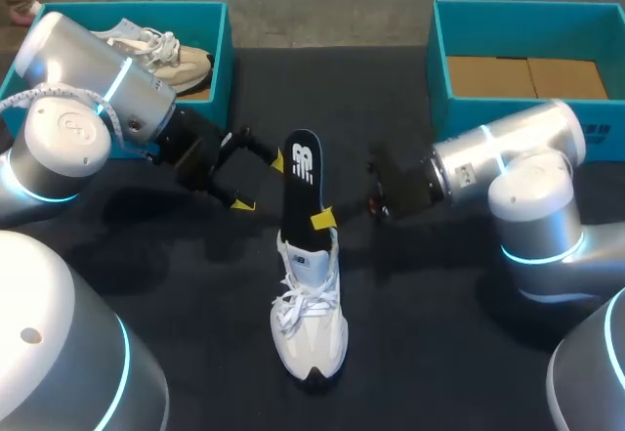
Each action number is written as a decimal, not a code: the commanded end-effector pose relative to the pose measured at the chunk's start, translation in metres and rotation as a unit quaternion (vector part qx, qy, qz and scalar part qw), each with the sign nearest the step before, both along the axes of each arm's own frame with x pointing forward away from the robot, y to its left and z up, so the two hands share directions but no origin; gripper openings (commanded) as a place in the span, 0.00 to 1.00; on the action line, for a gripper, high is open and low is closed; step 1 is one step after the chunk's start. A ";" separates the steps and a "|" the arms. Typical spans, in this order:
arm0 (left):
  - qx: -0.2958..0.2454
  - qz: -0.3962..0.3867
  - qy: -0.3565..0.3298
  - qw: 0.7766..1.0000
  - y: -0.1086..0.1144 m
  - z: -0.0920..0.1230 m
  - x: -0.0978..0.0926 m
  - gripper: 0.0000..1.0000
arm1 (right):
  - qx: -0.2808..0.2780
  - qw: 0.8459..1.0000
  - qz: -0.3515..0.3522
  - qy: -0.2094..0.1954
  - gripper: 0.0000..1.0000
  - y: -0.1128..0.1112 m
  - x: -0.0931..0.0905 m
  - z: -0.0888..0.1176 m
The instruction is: Take the shoe out of the shoebox, open the shoe tongue, remove and reinsert the insole, then place the shoe into the shoebox
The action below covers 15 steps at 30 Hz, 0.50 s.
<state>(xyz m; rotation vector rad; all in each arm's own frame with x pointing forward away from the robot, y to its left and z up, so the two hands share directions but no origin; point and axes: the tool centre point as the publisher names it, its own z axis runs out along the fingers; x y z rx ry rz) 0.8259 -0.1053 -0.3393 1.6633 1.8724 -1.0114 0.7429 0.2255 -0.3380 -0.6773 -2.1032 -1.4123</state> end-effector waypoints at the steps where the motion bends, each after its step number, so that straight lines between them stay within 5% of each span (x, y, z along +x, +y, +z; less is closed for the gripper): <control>1: 0.002 0.000 -0.001 1.000 -0.001 0.000 0.000 1.00 | -0.008 1.000 0.007 0.008 0.00 0.005 0.003 -0.006; 15: 0.002 0.000 -0.001 1.000 -0.001 0.000 0.000 1.00 | -0.010 1.000 0.004 0.021 0.00 0.003 -0.012 -0.017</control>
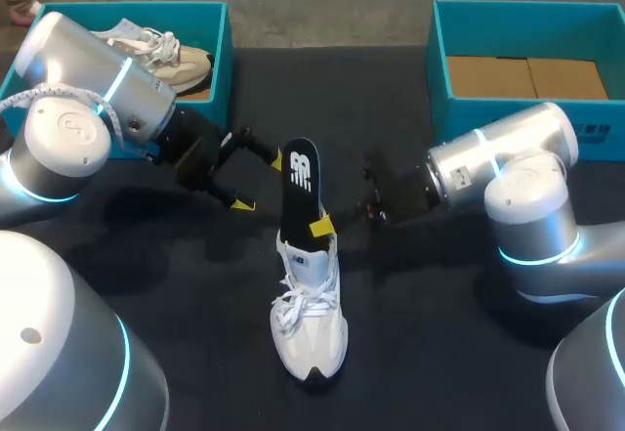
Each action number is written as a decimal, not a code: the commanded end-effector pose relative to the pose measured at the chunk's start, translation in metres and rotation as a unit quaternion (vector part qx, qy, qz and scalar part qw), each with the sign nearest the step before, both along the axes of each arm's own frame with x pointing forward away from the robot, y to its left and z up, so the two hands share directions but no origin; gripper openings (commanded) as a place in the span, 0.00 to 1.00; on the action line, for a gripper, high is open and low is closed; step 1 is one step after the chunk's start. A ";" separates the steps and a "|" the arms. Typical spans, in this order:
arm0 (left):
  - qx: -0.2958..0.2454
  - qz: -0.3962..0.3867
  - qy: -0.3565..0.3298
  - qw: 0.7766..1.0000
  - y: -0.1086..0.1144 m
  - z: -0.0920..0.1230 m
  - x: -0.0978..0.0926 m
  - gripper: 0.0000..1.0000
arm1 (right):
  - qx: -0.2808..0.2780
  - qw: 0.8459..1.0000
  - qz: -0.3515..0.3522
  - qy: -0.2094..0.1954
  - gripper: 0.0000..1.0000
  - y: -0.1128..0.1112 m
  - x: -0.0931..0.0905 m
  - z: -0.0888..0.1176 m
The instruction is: Take the shoe out of the shoebox, open the shoe tongue, remove and reinsert the insole, then place the shoe into the shoebox
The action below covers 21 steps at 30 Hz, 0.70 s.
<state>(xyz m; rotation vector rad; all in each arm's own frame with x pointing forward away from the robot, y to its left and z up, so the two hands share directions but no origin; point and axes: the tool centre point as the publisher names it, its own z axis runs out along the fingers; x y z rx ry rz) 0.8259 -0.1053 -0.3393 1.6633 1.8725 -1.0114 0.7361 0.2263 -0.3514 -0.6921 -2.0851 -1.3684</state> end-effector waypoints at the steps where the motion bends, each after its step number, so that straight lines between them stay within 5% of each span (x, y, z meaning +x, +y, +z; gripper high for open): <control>1: 0.002 0.000 -0.001 1.000 -0.001 0.000 0.000 1.00 | -0.003 1.000 -0.001 0.002 0.00 0.003 -0.007 -0.004; 21: 0.002 0.000 -0.001 1.000 -0.001 0.000 0.000 1.00 | -0.004 1.000 0.003 0.009 0.01 0.005 -0.019 -0.004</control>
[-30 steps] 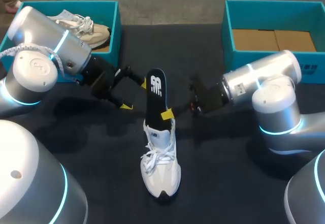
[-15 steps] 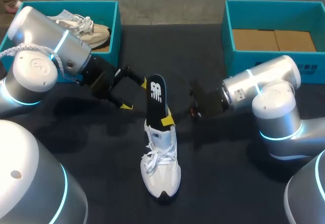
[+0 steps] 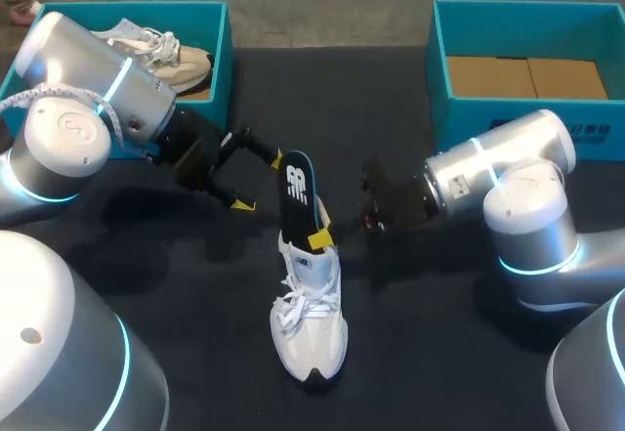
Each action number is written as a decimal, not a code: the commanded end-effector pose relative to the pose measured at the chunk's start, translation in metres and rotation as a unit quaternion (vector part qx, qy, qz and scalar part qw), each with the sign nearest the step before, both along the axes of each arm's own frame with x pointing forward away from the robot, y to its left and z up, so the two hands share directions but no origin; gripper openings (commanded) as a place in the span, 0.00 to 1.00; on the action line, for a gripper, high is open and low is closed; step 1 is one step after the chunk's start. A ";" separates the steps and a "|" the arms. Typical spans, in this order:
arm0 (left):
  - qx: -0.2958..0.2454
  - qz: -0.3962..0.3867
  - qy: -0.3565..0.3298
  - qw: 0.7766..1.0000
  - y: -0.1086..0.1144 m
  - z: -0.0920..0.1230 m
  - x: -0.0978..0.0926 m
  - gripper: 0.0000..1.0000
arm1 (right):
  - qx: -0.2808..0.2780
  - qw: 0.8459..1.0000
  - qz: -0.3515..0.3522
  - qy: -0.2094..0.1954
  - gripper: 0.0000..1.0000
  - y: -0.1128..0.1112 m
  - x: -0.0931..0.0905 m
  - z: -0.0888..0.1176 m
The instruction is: Take the shoe out of the shoebox, open the shoe tongue, remove and reinsert the insole, then place the shoe into the shoebox
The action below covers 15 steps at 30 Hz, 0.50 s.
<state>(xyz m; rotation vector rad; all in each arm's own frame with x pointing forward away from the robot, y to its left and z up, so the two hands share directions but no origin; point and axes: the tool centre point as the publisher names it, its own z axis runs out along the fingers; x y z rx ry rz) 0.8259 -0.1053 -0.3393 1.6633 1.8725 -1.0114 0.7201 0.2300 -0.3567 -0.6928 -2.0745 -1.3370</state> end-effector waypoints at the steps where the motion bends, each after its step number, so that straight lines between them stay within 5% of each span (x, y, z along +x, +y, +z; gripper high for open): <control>1: 0.002 0.000 -0.001 1.000 -0.001 0.000 0.000 1.00 | 0.001 1.000 -0.005 -0.004 0.12 0.002 -0.002 0.003; 5: 0.002 0.000 -0.001 1.000 -0.001 0.000 0.000 1.00 | 0.000 1.000 -0.009 -0.012 0.25 0.002 0.003 0.011; 15: 0.002 0.000 -0.001 1.000 -0.001 0.000 0.000 1.00 | -0.005 0.999 -0.016 -0.029 0.22 0.000 0.016 0.026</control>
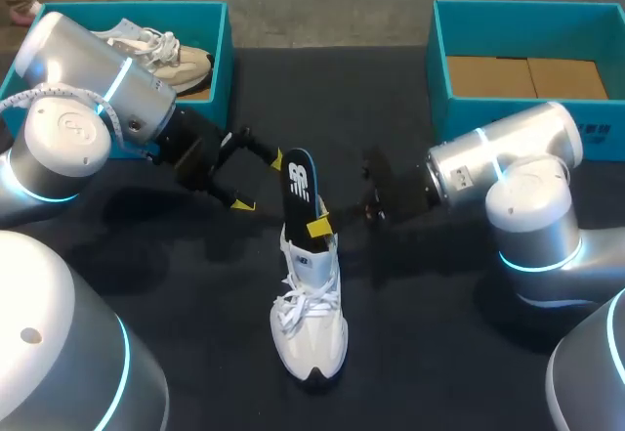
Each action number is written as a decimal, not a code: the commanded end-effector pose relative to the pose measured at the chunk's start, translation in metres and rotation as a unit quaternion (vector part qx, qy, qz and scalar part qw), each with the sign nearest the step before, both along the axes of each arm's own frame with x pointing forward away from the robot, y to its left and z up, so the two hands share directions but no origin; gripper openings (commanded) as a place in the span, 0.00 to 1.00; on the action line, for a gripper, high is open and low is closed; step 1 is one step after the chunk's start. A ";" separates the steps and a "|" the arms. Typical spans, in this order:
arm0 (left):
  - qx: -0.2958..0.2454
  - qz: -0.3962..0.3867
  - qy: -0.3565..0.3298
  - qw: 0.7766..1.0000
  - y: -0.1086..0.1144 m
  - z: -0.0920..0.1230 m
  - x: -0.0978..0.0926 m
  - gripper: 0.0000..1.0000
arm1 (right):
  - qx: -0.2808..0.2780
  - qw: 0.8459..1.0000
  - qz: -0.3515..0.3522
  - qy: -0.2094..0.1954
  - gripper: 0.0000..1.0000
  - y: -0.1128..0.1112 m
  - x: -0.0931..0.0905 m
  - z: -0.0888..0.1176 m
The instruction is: Take the shoe out of the shoebox, open the shoe tongue, remove and reinsert the insole, then place the shoe into the shoebox
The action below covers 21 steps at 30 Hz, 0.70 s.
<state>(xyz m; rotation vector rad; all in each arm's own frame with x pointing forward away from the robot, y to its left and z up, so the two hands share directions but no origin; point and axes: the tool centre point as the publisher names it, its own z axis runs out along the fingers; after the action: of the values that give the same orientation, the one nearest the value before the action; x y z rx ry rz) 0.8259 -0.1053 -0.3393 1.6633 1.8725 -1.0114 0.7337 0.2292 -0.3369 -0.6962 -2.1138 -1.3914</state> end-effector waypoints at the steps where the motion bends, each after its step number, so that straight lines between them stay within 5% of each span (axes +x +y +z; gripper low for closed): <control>1: 0.002 0.000 -0.001 1.000 -0.001 0.000 0.000 1.00 | -0.006 1.000 -0.001 -0.001 0.22 0.001 0.004 0.007; 15: 0.002 0.000 -0.001 1.000 -0.001 0.000 0.000 1.00 | -0.004 1.000 -0.004 -0.009 0.20 0.006 0.029 0.015; 19: 0.002 0.000 -0.001 1.000 -0.001 0.000 0.000 1.00 | -0.004 1.000 -0.002 -0.011 0.13 0.007 0.034 0.017; 21: 0.002 0.000 -0.001 1.000 -0.001 0.000 0.000 1.00 | -0.004 1.000 -0.001 -0.011 0.00 0.008 0.036 0.017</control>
<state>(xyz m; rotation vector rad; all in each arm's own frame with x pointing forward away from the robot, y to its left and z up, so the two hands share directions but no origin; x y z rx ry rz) 0.8259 -0.1053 -0.3393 1.6633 1.8725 -1.0114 0.7655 0.2333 -0.3202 -0.6928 -2.1340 -1.4099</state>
